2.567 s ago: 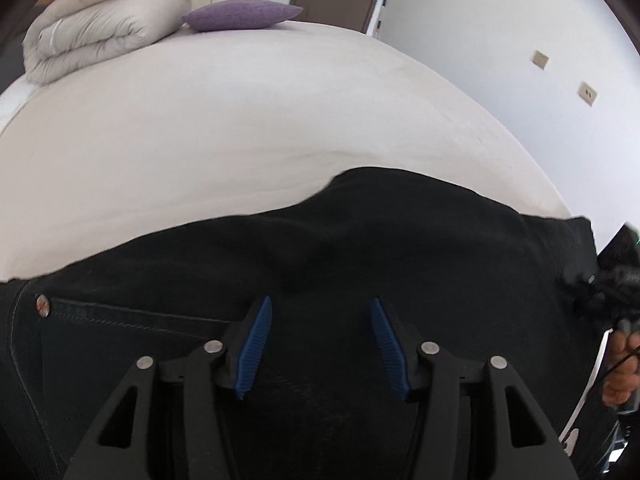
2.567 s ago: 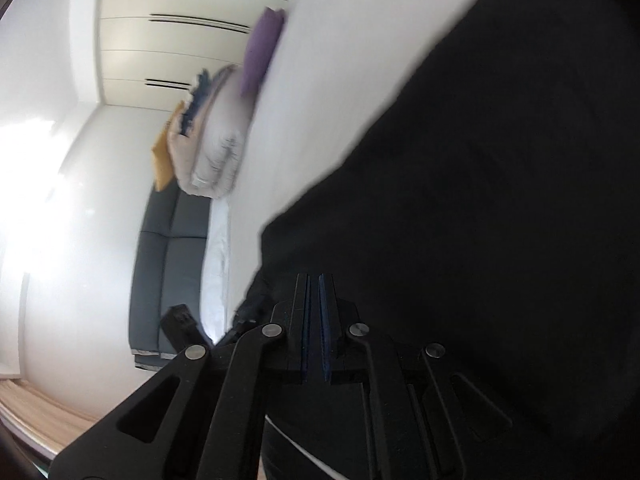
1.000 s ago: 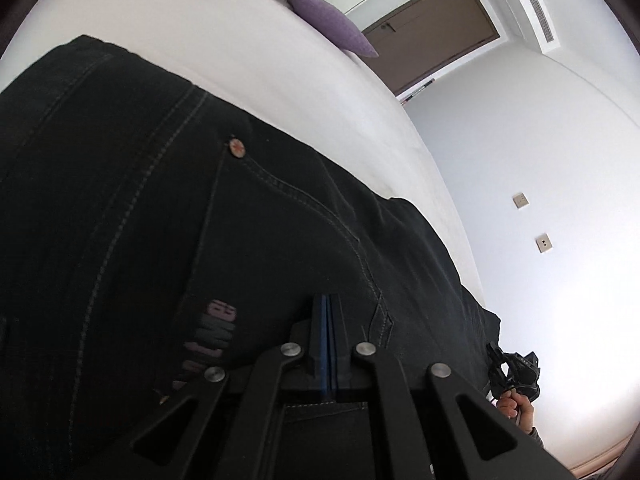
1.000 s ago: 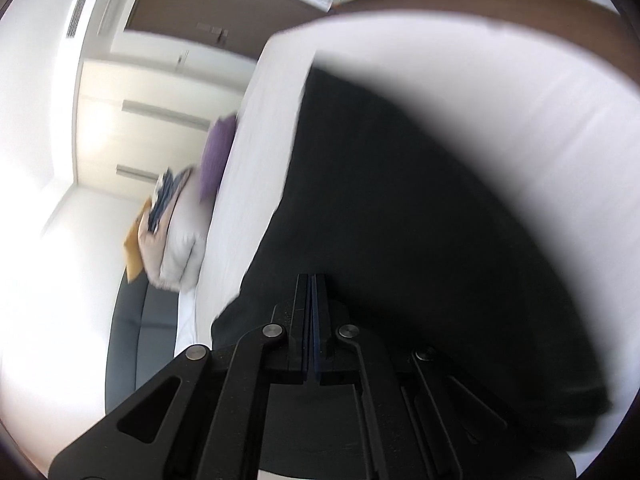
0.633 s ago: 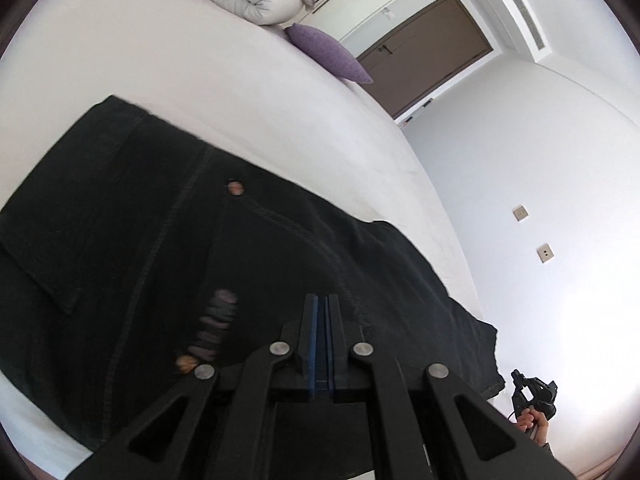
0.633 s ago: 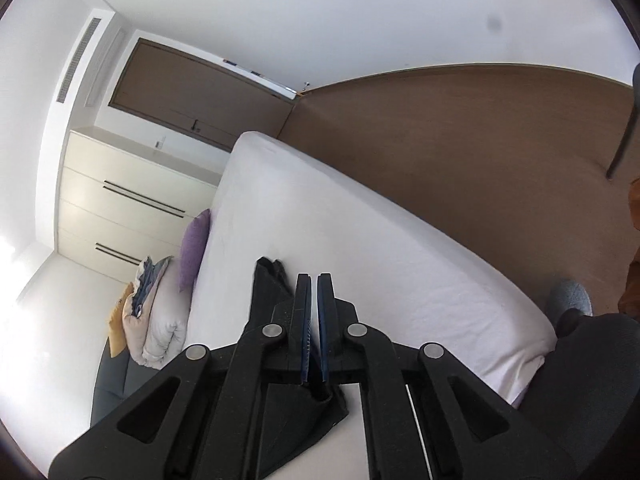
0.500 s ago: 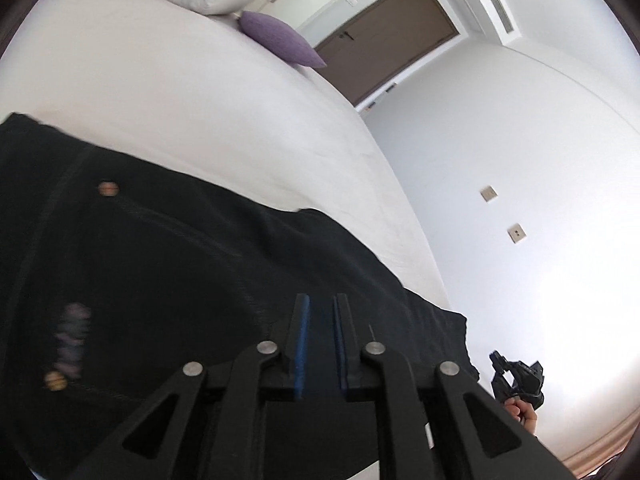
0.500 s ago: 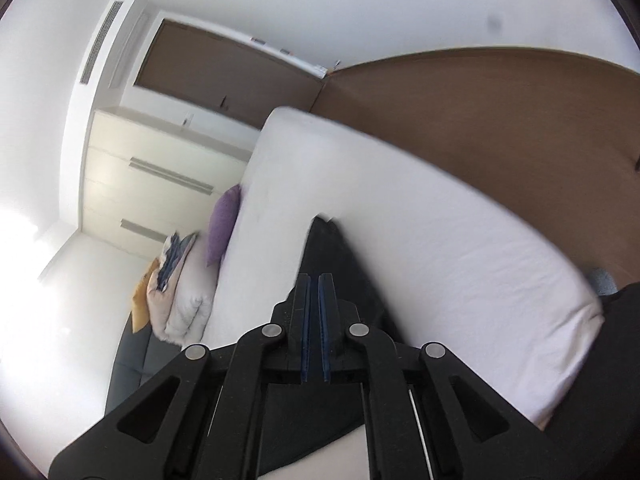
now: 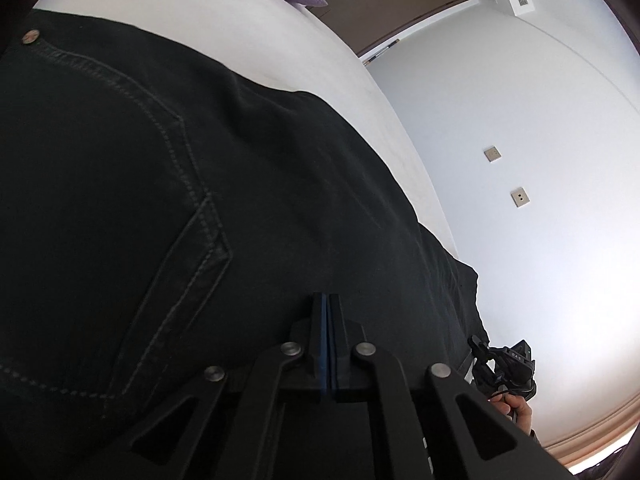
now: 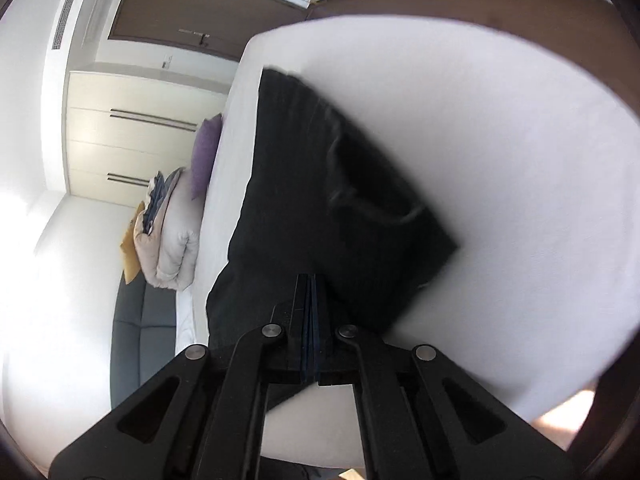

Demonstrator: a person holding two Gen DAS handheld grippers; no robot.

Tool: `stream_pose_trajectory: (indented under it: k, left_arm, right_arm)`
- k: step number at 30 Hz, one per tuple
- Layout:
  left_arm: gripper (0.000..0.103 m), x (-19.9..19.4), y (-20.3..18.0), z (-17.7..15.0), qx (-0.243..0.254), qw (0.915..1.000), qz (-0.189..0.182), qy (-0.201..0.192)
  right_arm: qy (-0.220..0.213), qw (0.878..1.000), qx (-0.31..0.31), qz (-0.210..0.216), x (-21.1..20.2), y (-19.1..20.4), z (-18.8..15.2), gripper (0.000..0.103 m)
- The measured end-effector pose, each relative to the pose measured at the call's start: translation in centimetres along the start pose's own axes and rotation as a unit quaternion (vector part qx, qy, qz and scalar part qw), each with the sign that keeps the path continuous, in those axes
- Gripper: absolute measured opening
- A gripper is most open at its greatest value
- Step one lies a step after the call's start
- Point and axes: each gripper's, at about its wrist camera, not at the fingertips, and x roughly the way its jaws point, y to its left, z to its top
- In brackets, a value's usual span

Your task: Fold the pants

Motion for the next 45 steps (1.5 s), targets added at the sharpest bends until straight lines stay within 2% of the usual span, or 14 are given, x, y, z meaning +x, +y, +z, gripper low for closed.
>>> stream_pose_trajectory:
  k: [4,5,7,8,9,11,18,22,31,34,36,40,43,45]
  left_arm:
    - [0.004,0.5,-0.4,-0.2,-0.006,0.9999,0.006,-0.009]
    - [0.004,0.4,-0.6,-0.3,-0.006,0.9999,0.009,-0.01]
    - [0.004,0.9,-1.4,-1.2,-0.006,0.9998,0.012,-0.012]
    - [0.004,0.9,-1.4,-1.3,-0.008,0.9998,0.011,-0.013]
    - [0.004,0.7,-1.2,-0.9,-0.01,0.9998,0.01,-0.015]
    - [0.004,-0.4,-0.9,-0.8,-0.013,0.9998,0.009,-0.015]
    - [0.004,-2.0,0.5,-1.0,-0.02,0.9996,0.004,-0.016]
    - [0.004,-2.5,0.8,-0.8,-0.022,0.9996,0.003,-0.016]
    - [0.004,-2.5,0.9,-0.9,-0.025,0.9995,0.004,-0.017]
    - [0.004,-2.5,0.9,-0.8,-0.025,0.9995,0.005,-0.017]
    - [0.004,-2.6,0.9,-0.8,-0.027,0.9995,0.005,-0.018]
    - [0.004,-2.7,1.0,-0.9,-0.027,0.9995,0.005,-0.017]
    - [0.004,-2.7,1.0,-0.9,-0.028,0.9994,0.006,-0.018]
    - [0.004,-2.7,1.1,-0.9,-0.028,0.9995,0.005,-0.018]
  right_arm:
    - [-0.037,0.999,0.004,-0.021,-4.7,-0.3,0.2,0.003]
    - [-0.046,0.998,-0.004,-0.03,-5.9,0.3,0.0,0.008]
    - [-0.063,0.998,-0.009,-0.03,-7.8,1.3,-0.3,0.033]
    - [-0.07,0.997,0.0,-0.019,-9.0,1.6,-0.6,0.068]
    - [-0.081,0.997,0.014,-0.01,-10.1,1.3,-0.6,0.086]
    - [-0.1,0.994,0.035,0.01,-11.3,1.1,-0.8,0.086]
    - [-0.065,0.993,0.081,0.054,-11.8,-1.6,-1.2,0.085]
    - [-0.073,0.988,0.113,0.081,-11.1,-2.9,-1.1,0.085]
    - [-0.076,0.984,0.115,0.111,-9.5,-2.5,0.0,0.076]
    - [-0.09,0.984,0.114,0.101,-8.0,-1.9,0.8,0.058]
    - [-0.091,0.984,0.121,0.095,-7.4,-2.0,1.1,0.033]
    - [-0.084,0.988,0.101,0.077,-6.5,-1.6,1.3,0.027]
    - [-0.079,0.991,0.086,0.062,-6.1,-1.9,1.3,0.011]
    - [-0.079,0.991,0.087,0.058,-6.1,-2.2,1.3,0.01]
